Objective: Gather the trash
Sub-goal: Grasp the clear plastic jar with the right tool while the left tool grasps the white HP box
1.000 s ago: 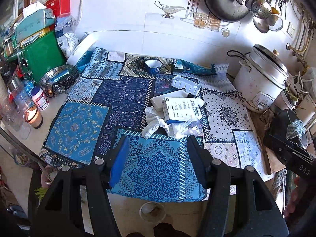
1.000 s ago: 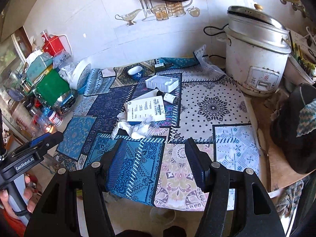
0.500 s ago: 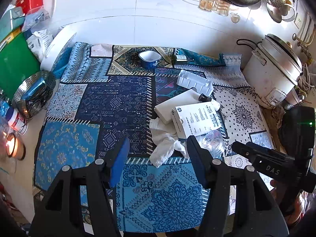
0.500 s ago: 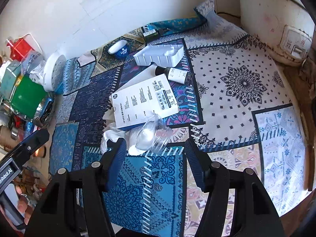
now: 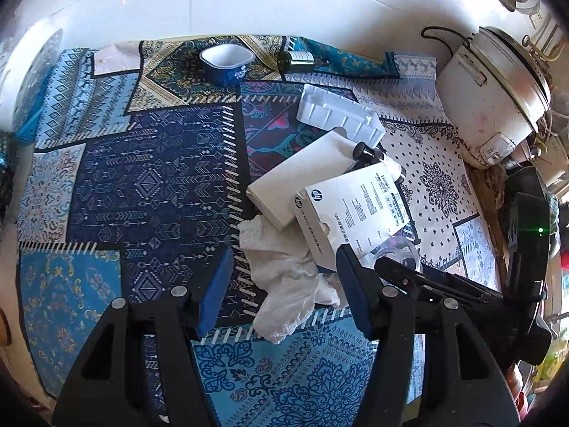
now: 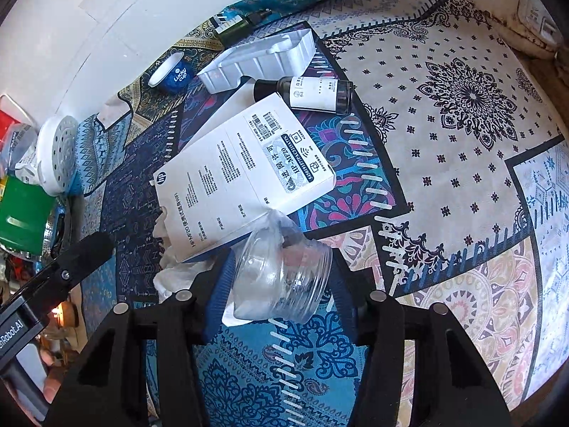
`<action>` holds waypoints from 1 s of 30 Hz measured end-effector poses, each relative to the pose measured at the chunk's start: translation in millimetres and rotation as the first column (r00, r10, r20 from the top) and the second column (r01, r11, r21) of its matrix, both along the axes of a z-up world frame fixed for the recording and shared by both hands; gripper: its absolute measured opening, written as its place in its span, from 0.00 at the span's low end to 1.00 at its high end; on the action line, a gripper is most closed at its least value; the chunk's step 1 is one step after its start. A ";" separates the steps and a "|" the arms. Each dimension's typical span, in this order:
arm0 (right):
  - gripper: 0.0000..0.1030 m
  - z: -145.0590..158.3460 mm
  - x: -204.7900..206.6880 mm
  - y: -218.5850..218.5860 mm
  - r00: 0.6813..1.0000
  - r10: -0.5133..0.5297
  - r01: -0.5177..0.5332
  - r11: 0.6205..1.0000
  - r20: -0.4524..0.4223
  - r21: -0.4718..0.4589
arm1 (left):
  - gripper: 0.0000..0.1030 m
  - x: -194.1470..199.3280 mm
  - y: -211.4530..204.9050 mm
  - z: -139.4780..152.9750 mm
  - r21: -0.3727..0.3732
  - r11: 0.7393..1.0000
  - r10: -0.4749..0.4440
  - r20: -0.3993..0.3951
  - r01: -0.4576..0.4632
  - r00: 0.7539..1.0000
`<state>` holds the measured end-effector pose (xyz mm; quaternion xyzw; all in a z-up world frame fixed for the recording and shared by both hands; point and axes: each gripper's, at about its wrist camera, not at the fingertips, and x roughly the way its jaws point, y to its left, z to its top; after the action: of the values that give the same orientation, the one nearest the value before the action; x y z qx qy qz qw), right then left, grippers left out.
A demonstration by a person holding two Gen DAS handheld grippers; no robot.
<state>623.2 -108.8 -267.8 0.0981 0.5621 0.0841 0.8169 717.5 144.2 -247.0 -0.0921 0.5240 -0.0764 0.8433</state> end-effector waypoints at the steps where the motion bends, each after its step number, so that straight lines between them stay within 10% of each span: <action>1: 0.41 0.6 -0.4 -1.1 1.000 0.006 -0.006 1.000 0.000 0.002 | 0.57 2.8 -2.7 -3.8 -0.013 1.000 -0.006 -0.010 0.006 1.000; 25: 0.30 47.1 -13.3 -57.7 0.995 -0.002 0.011 0.996 0.098 -0.084 | 0.65 48.5 -54.2 -62.8 -0.244 0.970 -0.025 -0.138 -0.009 0.990; 30: 0.30 54.2 -17.9 -63.6 0.993 -0.003 0.014 0.996 0.116 -0.092 | 0.68 52.4 -68.7 -59.7 -0.199 0.980 -0.034 -0.114 0.010 0.993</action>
<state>605.3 -172.4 -213.5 0.0572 0.5169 0.0600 0.8521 769.9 75.5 -306.7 -0.1740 0.5631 -0.1320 0.7970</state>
